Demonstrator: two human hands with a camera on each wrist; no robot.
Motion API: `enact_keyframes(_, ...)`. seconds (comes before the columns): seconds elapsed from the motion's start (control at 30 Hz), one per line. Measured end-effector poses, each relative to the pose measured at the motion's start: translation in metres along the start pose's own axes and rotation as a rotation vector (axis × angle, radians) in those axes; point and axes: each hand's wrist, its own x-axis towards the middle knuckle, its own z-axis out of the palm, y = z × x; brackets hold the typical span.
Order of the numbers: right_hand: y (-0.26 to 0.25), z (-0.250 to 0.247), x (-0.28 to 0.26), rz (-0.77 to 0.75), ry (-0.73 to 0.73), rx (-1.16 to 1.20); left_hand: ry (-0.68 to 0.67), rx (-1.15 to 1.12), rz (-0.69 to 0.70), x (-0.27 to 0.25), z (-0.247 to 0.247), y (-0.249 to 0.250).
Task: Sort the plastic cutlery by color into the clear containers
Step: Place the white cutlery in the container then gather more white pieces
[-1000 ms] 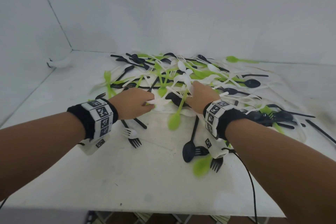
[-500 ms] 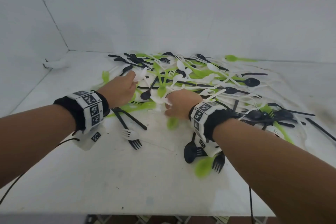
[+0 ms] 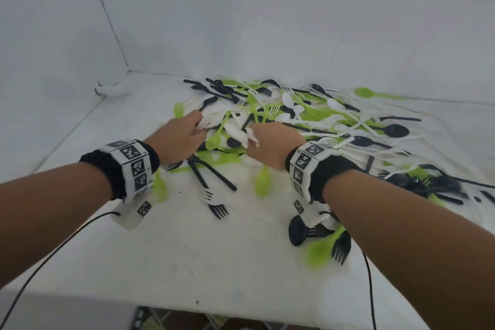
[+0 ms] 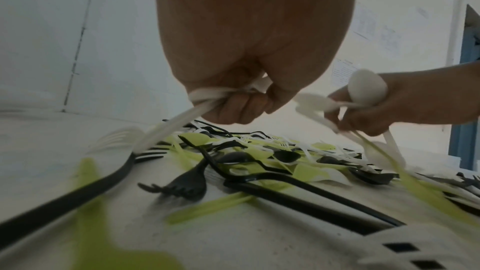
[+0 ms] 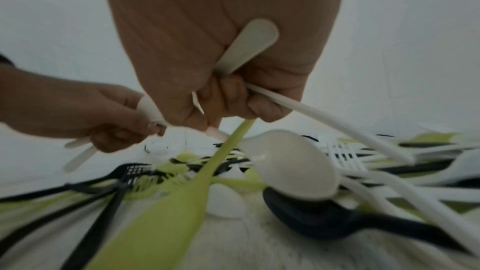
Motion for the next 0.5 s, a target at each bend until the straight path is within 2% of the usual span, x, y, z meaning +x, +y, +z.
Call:
enact_keyframes(0.1,0.002,-0.013,0.004,0.049,0.147,0.229,-0.002,0.009,0.012,0.001,0.005,0.000)
enact_keyframes(0.2,0.004,-0.023,0.004,0.151,0.268,0.474,-0.030,0.028,0.096,0.001,0.010,0.006)
enact_keyframes(0.3,0.009,-0.023,0.002,0.241,0.290,0.693,-0.122,0.090,0.195,0.001,0.017,0.012)
enact_keyframes(0.37,0.014,-0.021,0.001,0.294,0.282,0.820,-0.187,0.219,0.270,0.001,0.025,0.019)
enact_keyframes(0.5,0.018,-0.022,-0.003,0.397,0.302,1.044,-0.194,0.488,0.377,0.004,0.049,0.039)
